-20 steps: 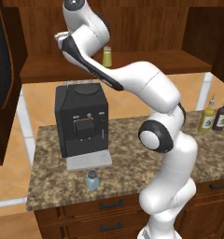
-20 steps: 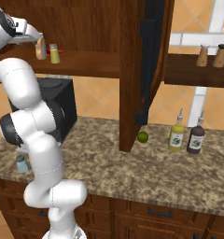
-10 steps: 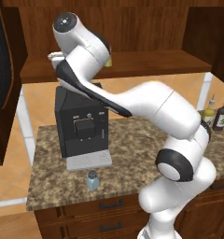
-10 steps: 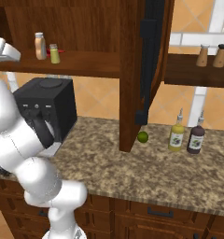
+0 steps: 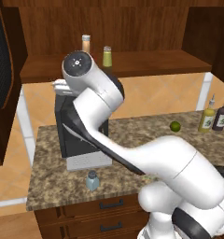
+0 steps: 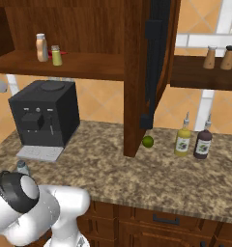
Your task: Put the shaker and condiment bottle from the counter next to their counterparts in the cabinet.
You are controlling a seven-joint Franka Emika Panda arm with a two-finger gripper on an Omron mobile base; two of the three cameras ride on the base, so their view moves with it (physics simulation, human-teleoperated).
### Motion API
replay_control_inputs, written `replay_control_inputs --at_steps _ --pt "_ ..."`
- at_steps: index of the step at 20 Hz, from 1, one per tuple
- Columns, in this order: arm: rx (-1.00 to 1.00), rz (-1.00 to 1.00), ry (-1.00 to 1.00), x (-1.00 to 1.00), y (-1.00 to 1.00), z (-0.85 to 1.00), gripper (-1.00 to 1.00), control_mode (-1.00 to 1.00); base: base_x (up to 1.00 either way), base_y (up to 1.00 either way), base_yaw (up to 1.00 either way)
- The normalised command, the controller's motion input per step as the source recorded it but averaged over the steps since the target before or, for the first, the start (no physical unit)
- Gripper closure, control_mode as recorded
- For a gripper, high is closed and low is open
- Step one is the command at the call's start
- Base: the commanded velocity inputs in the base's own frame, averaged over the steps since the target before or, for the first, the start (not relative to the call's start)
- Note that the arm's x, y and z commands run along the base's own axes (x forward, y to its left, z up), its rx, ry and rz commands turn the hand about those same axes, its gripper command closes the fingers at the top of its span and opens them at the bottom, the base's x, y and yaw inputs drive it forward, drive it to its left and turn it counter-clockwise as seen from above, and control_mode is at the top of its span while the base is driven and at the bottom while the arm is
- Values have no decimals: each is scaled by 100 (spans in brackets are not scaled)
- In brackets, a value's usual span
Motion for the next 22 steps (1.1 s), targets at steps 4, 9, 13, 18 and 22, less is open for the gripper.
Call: replay_control_inputs --at_steps 4,9,13,18,22 --pt "16 6 -12 -73 -41 -59 -100 -100 0 0 0" --pt "29 20 -5 -48 -59 -75 -100 -100 0 0 0" --pt "36 21 0 -22 -57 -66 -100 -100 0 0 0" --pt "23 23 20 -1 -14 -41 -100 -100 0 0 0" --pt "10 22 35 3 0 -16 -100 -100 0 0 0"
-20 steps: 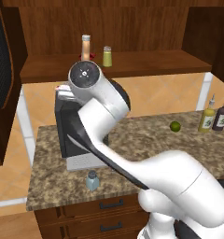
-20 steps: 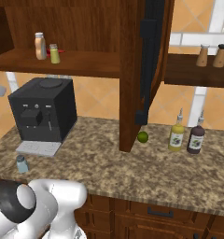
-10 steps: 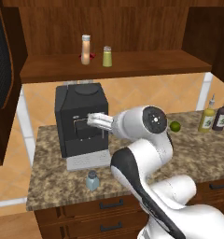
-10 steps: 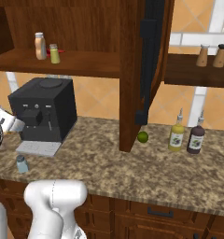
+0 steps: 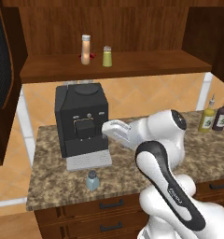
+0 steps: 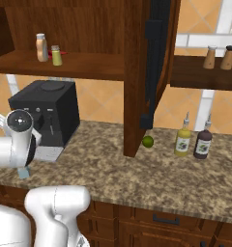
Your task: Put the shaker and condiment bottle from the counter next to their counterparts in the cabinet.
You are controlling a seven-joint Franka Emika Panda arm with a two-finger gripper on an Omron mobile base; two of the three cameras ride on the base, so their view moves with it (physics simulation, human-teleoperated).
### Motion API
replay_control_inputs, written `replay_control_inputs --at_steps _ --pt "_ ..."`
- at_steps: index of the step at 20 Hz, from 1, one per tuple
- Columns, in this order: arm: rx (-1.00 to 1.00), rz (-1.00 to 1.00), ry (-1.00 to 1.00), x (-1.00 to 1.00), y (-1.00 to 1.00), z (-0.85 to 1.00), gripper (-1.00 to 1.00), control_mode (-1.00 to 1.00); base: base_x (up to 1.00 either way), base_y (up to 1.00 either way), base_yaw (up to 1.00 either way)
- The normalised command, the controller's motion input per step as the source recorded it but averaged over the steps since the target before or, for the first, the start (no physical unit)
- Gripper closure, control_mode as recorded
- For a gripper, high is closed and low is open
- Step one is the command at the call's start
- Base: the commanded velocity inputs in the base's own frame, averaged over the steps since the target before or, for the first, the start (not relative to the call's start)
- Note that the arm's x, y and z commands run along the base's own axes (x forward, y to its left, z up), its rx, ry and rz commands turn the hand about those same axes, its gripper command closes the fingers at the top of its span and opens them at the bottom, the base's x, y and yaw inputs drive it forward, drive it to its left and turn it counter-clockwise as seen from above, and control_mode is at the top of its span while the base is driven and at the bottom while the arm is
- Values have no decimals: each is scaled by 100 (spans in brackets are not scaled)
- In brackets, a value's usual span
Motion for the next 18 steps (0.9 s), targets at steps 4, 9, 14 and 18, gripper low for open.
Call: replay_control_inputs --at_steps 4,9,14,18 --pt "0 16 37 3 8 -17 -100 -100 0 0 0" --pt "-6 14 28 0 9 -15 -100 -100 0 0 0" --pt "-19 10 14 0 20 -20 -100 -100 0 0 0" --pt "-30 4 0 0 13 -28 -100 -100 0 0 0"
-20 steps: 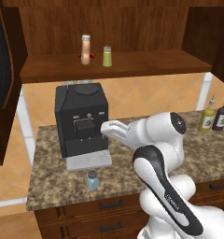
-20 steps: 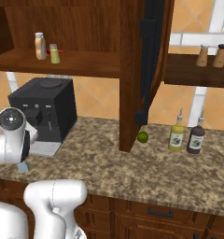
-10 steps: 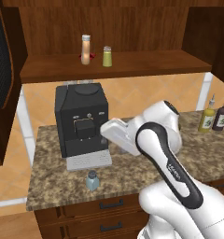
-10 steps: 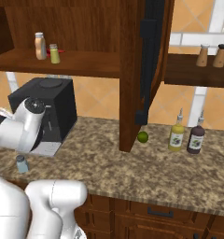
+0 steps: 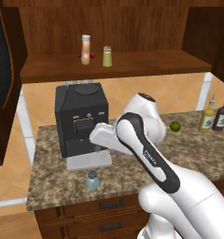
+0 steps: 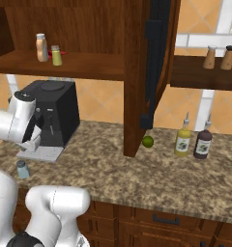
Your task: Put the shaker and condiment bottle from the counter next to their counterparts in the cabinet.
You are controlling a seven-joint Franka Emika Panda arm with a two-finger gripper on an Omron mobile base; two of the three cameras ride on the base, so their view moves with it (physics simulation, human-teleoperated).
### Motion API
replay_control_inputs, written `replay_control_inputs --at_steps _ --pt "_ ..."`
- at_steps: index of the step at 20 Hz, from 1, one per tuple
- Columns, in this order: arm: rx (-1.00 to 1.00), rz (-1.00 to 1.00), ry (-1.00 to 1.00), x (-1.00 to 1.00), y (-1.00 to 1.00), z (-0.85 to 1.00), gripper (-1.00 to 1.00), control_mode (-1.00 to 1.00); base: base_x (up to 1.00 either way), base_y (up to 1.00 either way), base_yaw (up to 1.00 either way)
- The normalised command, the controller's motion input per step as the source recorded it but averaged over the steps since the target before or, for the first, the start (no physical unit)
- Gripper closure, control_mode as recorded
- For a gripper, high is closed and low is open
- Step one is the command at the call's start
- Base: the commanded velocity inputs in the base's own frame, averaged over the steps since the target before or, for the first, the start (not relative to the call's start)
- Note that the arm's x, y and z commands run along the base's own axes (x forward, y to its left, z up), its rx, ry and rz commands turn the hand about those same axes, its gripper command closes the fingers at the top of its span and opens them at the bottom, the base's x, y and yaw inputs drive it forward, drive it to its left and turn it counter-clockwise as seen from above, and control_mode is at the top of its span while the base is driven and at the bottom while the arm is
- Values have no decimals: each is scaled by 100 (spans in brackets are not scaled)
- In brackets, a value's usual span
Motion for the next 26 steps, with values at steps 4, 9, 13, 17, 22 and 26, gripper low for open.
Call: replay_control_inputs --at_steps 4,9,13,17,22,26 --pt "-25 1 -1 -1 3 -21 -100 -100 0 0 0" --pt "-13 0 -7 -3 0 -16 -100 -100 0 0 0" --pt "-12 0 -10 4 3 -27 -100 -100 0 0 0" --pt "-8 0 -7 3 1 -14 -100 -100 0 0 0" --pt "-2 1 -1 2 12 -5 -100 -100 0 0 0" --pt "0 2 0 12 15 0 -100 -100 0 0 0"
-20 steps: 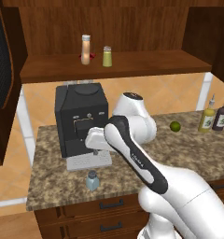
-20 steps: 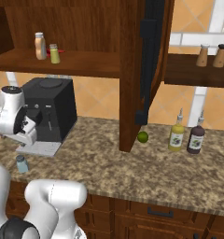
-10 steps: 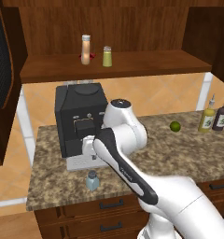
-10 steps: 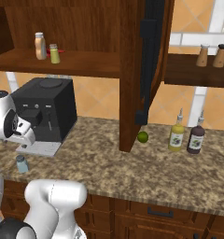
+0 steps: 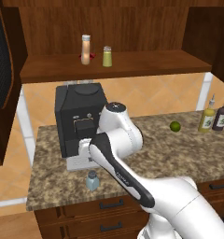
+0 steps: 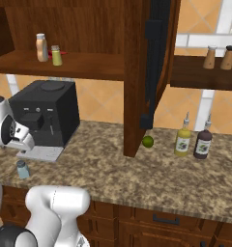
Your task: Put the shaker and condiment bottle from the counter next to their counterparts in the cabinet.
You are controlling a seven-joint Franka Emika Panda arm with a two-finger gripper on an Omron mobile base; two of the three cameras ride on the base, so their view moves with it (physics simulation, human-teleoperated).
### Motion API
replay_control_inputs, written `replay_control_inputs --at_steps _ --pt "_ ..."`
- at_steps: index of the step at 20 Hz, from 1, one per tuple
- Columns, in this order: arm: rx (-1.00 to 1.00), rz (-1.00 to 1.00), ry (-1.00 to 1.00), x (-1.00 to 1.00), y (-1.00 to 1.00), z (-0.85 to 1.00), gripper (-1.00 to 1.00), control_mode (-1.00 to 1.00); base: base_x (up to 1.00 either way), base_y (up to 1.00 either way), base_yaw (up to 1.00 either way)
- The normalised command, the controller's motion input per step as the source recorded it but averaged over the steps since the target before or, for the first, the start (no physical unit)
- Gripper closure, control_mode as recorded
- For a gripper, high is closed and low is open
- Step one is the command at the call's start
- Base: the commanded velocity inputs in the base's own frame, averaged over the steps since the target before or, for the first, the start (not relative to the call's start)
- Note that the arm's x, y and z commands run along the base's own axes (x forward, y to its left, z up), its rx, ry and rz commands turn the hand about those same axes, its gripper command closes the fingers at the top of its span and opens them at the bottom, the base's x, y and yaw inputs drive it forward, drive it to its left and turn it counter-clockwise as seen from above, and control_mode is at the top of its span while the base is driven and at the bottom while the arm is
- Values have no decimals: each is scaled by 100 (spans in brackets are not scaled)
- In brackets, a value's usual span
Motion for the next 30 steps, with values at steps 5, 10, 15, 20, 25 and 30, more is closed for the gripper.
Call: replay_control_inputs --at_steps 5,10,15,20,25,30 --pt "-1 3 0 5 7 0 -100 -100 0 0 0" --pt "-3 3 -1 0 2 -18 -100 -100 0 0 0" --pt "-5 1 -7 0 0 -42 -100 -100 0 0 0" --pt "-4 1 -7 0 0 -29 -100 -100 0 0 0" --pt "0 2 -4 0 1 -17 -100 -100 0 0 0" --pt "0 3 -3 0 0 -10 -100 -100 0 0 0"
